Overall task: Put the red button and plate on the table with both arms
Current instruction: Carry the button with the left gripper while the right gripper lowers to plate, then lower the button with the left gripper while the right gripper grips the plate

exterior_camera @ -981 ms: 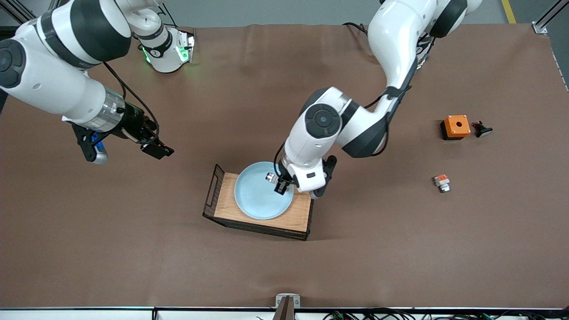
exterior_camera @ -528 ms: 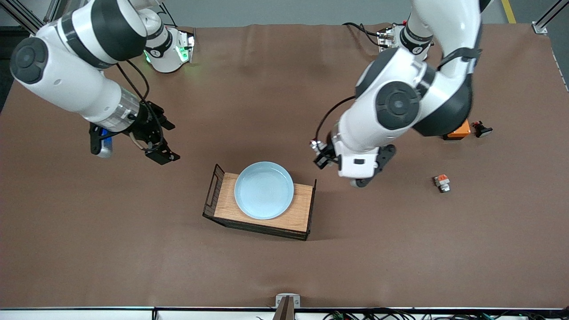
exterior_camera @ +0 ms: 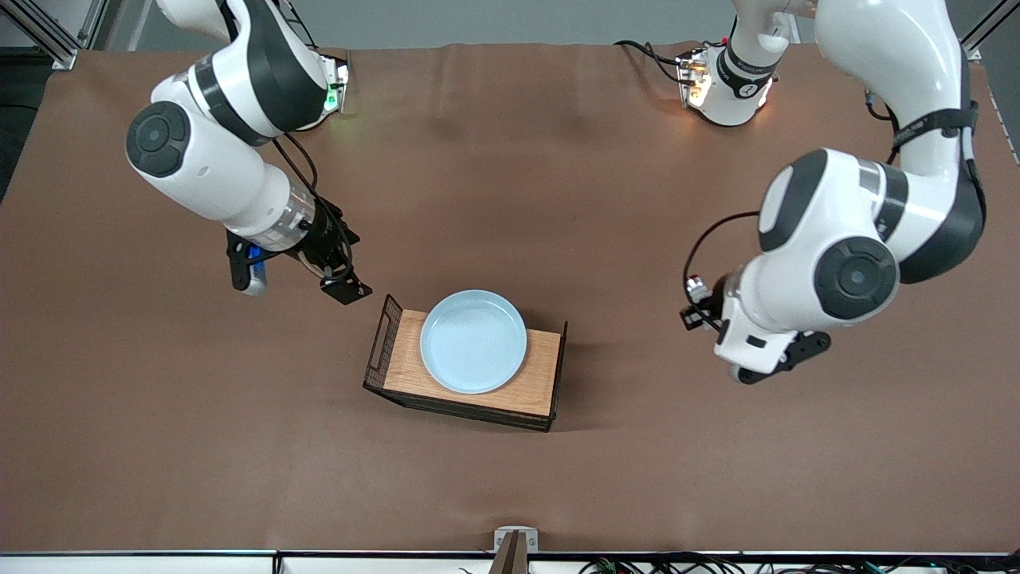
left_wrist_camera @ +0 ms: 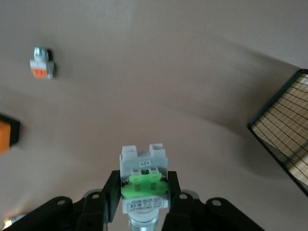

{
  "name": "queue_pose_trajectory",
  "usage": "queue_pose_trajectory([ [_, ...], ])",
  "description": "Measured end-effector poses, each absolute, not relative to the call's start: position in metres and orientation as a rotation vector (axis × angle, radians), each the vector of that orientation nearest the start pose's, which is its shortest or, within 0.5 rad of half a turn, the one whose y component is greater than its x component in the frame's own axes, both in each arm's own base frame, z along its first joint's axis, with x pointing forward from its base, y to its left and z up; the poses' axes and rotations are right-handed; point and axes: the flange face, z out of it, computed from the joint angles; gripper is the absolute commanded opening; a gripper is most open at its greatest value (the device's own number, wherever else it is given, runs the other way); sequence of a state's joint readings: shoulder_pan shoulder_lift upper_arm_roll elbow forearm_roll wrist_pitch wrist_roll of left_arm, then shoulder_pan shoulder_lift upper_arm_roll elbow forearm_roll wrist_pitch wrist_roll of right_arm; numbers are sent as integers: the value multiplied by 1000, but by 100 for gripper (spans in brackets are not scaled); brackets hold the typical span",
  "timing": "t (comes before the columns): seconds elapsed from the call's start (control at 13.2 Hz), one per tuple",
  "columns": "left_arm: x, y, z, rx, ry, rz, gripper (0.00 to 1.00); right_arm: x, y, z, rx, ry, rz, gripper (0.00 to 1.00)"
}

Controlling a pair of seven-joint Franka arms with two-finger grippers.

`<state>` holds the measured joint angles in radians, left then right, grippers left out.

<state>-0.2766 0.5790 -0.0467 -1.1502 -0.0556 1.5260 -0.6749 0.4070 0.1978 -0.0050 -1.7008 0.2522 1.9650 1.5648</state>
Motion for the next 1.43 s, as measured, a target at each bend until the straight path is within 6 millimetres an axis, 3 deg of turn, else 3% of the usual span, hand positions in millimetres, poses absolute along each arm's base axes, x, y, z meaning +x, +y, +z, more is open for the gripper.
queue_pose_trajectory([
  [0.23, 657, -171, 414, -3128, -426, 223, 0, 565, 294, 462, -2436, 1678, 245, 100],
  [0.45, 620, -135, 360, -3155, -333, 165, 0, 560, 326, 433, -2465, 1646, 244, 100],
  [0.68, 602, -119, 331, -3173, -235, 197, 0, 566, 333, 418, -2451, 1639, 219, 100],
  [0.91, 600, -101, 321, -3222, -170, 219, 0, 567, 343, 400, -2454, 1630, 209, 100],
  [1.13, 602, -91, 303, -3232, -115, 215, 0, 567, 362, 368, -2471, 1614, 204, 100],
  [1.43, 608, -82, 254, -3237, -50, 203, 0, 557, 395, 332, -2506, 1565, 192, 96],
])
